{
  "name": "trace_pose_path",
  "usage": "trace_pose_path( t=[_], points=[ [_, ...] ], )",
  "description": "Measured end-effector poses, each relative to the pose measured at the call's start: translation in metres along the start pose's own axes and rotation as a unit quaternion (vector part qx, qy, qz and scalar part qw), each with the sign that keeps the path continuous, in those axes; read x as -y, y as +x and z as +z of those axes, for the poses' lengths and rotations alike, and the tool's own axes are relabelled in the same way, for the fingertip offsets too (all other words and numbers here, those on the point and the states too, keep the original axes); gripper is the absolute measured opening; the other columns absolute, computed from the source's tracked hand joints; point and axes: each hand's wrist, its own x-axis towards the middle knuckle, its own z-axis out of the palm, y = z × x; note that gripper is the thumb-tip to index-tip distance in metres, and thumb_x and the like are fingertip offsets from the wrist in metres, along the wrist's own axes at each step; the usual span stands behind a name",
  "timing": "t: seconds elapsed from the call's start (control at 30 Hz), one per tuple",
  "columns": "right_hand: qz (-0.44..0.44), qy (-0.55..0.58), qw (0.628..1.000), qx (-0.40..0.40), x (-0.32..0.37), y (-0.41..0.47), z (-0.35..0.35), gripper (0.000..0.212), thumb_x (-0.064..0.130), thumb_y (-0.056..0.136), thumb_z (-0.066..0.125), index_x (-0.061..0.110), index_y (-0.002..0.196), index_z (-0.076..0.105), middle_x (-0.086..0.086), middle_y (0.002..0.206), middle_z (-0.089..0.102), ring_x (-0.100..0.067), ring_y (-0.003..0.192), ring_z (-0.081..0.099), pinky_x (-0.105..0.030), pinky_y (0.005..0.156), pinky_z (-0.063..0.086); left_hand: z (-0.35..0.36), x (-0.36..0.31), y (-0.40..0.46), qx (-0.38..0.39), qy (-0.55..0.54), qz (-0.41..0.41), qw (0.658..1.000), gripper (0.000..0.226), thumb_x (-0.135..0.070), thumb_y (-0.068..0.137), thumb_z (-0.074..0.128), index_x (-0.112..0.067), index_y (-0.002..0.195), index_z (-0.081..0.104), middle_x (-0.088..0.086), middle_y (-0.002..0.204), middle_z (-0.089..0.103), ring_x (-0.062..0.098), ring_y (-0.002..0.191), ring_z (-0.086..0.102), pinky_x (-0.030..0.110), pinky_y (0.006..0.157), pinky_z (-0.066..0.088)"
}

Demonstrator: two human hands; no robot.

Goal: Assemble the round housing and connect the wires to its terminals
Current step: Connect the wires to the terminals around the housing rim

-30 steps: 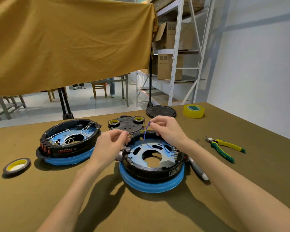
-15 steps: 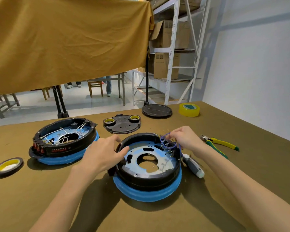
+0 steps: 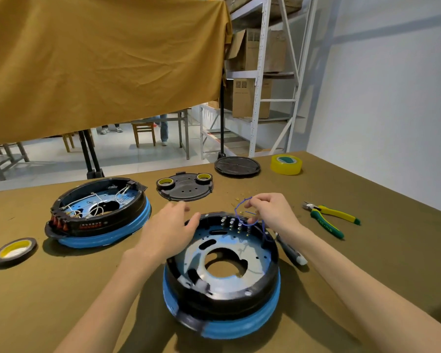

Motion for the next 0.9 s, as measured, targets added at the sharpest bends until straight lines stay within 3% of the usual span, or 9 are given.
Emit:
trace_pose_path(
  t=[0.07,0.1,0.17,0.23,0.3,0.4,0.57,0.77,0.9],
  points=[
    [-0.019,0.027,0.998,0.052,0.010,0.001,0.010,0.027,0.017,0.100,0.054,0.013,0.086,0.077,0.019,0.053,0.063,-0.015,0.060,0.071,-0.032,0.072,0.049,-0.001,0.002,-0.002,-0.038,0.056,-0.007,0.998,0.045,-0.060,0.100,0.045,-0.022,0.111,0.066,-0.008,0.096,0.064,0.015,0.088,0.062,0.035,0.071,0.048],
    [-0.037,0.028,0.996,0.074,0.014,0.001,0.015,0.026,0.016,0.101,0.053,0.012,0.090,0.077,0.020,0.049,0.060,-0.015,0.061,0.071,-0.032,0.074,0.050,0.001,0.001,-0.003,-0.035,0.021,0.015,0.999,0.041,-0.059,0.099,0.049,-0.023,0.109,0.067,-0.009,0.098,0.063,0.012,0.090,0.061,0.035,0.074,0.050],
    [-0.077,0.010,0.994,0.083,0.020,-0.003,0.022,0.026,0.017,0.103,0.053,0.013,0.093,0.076,0.018,0.050,0.060,-0.014,0.063,0.072,-0.030,0.073,0.050,0.006,0.001,-0.005,0.041,-0.120,0.074,0.989,0.037,-0.052,0.100,0.055,-0.026,0.126,0.063,-0.010,0.121,0.060,0.007,0.109,0.058,0.032,0.094,0.051],
    [-0.116,-0.025,0.992,0.040,0.021,-0.008,0.020,0.025,0.019,0.102,0.054,0.018,0.091,0.076,0.006,0.057,0.066,-0.013,0.058,0.070,-0.024,0.065,0.050,0.011,-0.001,-0.007,0.127,-0.198,0.114,0.965,0.039,-0.042,0.104,0.054,-0.028,0.140,0.058,-0.013,0.135,0.060,0.003,0.122,0.055,0.031,0.107,0.047],
    [-0.134,-0.038,0.990,0.004,0.020,-0.014,0.011,0.026,0.020,0.102,0.053,0.020,0.089,0.076,-0.006,0.061,0.070,-0.014,0.049,0.066,-0.020,0.057,0.051,0.017,-0.001,-0.006,0.097,-0.195,0.118,0.969,0.032,-0.029,0.107,0.052,-0.028,0.137,0.063,-0.013,0.132,0.065,0.002,0.118,0.058,0.021,0.099,0.047],
    [-0.074,0.021,0.996,0.044,0.023,-0.020,-0.004,0.025,0.017,0.104,0.051,0.015,0.095,0.075,-0.008,0.049,0.062,-0.021,0.044,0.064,-0.025,0.050,0.054,0.019,-0.003,-0.006,0.009,-0.192,0.083,0.978,0.025,-0.022,0.106,0.053,-0.023,0.125,0.070,-0.009,0.118,0.071,-0.002,0.099,0.061,0.006,0.078,0.044],
    [0.012,0.090,0.990,0.110,0.019,-0.024,-0.010,0.023,0.015,0.105,0.051,0.006,0.104,0.072,0.000,0.045,0.045,-0.022,0.047,0.060,-0.032,0.051,0.057,0.015,-0.004,-0.013,0.115,-0.231,0.092,0.962,0.027,-0.034,0.103,0.059,-0.029,0.128,0.068,-0.015,0.116,0.071,0.003,0.108,0.065,0.031,0.095,0.055],
    [0.069,0.183,0.971,0.136,0.021,-0.021,-0.013,0.024,0.010,0.105,0.046,-0.002,0.107,0.066,-0.005,0.051,0.041,-0.026,0.048,0.056,-0.033,0.052,0.056,0.022,-0.010,-0.015,0.079,-0.283,-0.028,0.955,0.026,-0.032,0.104,0.059,-0.019,0.125,0.066,-0.003,0.107,0.069,0.018,0.102,0.065,0.038,0.092,0.054],
    [0.101,0.181,0.970,0.131,0.027,-0.017,-0.011,0.022,0.011,0.104,0.047,-0.002,0.109,0.064,-0.007,0.051,0.043,-0.025,0.045,0.056,-0.032,0.050,0.056,0.032,-0.019,-0.023,0.035,-0.149,-0.064,0.986,0.028,-0.040,0.107,0.047,-0.019,0.123,0.055,0.002,0.117,0.061,0.024,0.110,0.058,0.049,0.101,0.048]
  ],
)
